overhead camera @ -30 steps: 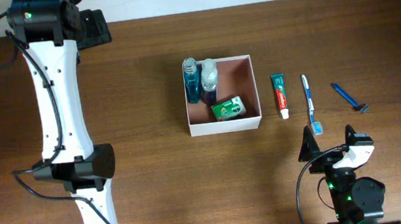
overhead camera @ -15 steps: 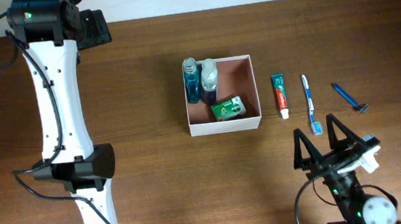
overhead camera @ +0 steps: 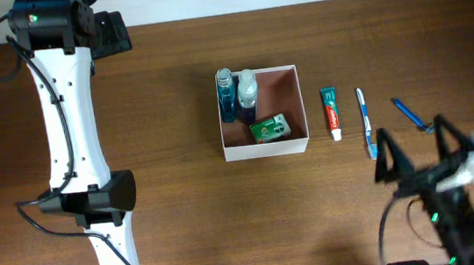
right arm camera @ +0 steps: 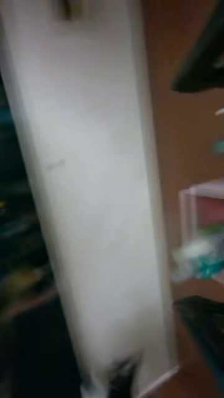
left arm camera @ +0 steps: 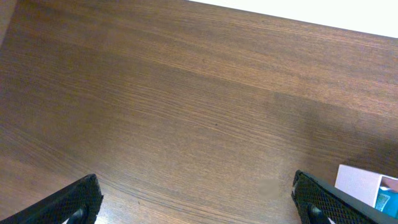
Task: Pack container
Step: 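Move the right gripper over the Colgate toothpaste tube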
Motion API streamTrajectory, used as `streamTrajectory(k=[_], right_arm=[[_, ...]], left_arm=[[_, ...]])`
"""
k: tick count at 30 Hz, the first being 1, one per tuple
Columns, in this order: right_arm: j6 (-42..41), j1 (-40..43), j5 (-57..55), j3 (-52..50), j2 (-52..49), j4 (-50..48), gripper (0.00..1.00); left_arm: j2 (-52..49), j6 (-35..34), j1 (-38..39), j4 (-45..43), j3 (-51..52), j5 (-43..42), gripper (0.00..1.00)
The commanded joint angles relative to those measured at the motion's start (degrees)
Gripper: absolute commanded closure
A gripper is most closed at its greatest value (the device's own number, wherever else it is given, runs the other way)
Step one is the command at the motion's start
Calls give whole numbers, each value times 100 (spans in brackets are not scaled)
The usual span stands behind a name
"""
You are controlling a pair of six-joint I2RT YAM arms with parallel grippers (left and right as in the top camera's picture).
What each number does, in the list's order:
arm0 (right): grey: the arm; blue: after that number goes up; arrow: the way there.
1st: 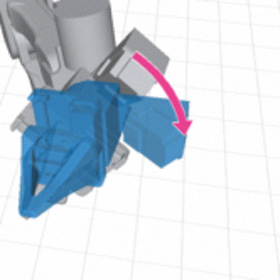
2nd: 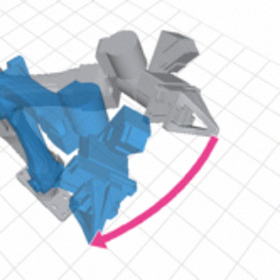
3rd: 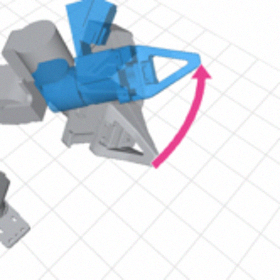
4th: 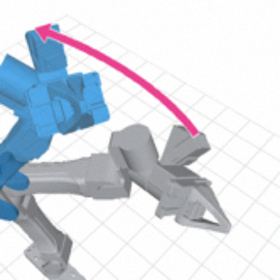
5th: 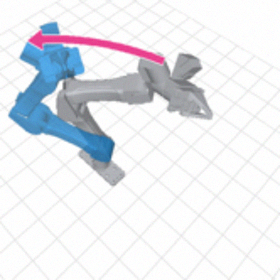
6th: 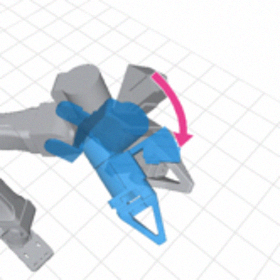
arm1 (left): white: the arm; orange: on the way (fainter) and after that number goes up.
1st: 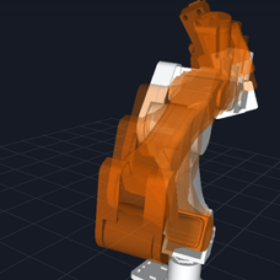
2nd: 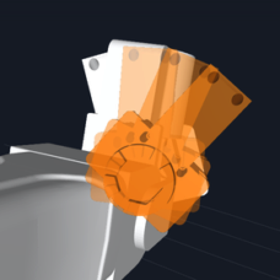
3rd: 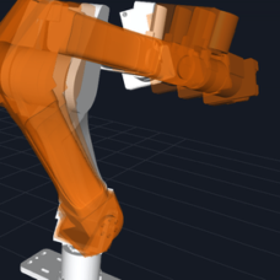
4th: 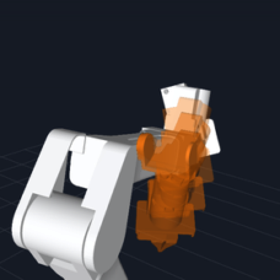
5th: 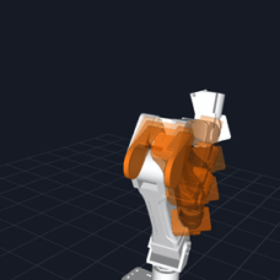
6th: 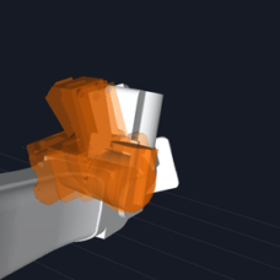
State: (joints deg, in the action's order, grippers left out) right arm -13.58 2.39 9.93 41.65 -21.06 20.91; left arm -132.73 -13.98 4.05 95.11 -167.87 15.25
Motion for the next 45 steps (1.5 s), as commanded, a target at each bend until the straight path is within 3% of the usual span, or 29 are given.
streamTrajectory(k=[1, 6, 11, 21, 29, 45], right_arm=[[507, 26, -634, 1738, -1971, 1432, 2], [527, 26, -612, 4048, -4551, 3991, 2], [522, 26, -610, 5552, -6551, 5366, 2], [525, -15, -503, 5772, -8771, 5407, 1], [1005, -428, -669, 5764, -9318, 4933, 2], [1040, -538, -1117, 5761, -10076, 4614, 1]], left_arm=[[107, -33, -20, 11, 17, -28, 1], [107, -33, -20, 11, 17, -28, 1], [107, -33, -20, 9, 17, -28, 1], [107, -33, -20, 9, 17, -28, 1], [107, -31, -22, 11, 17, -26, 1], [107, -33, -22, 11, 17, -26, 1]])
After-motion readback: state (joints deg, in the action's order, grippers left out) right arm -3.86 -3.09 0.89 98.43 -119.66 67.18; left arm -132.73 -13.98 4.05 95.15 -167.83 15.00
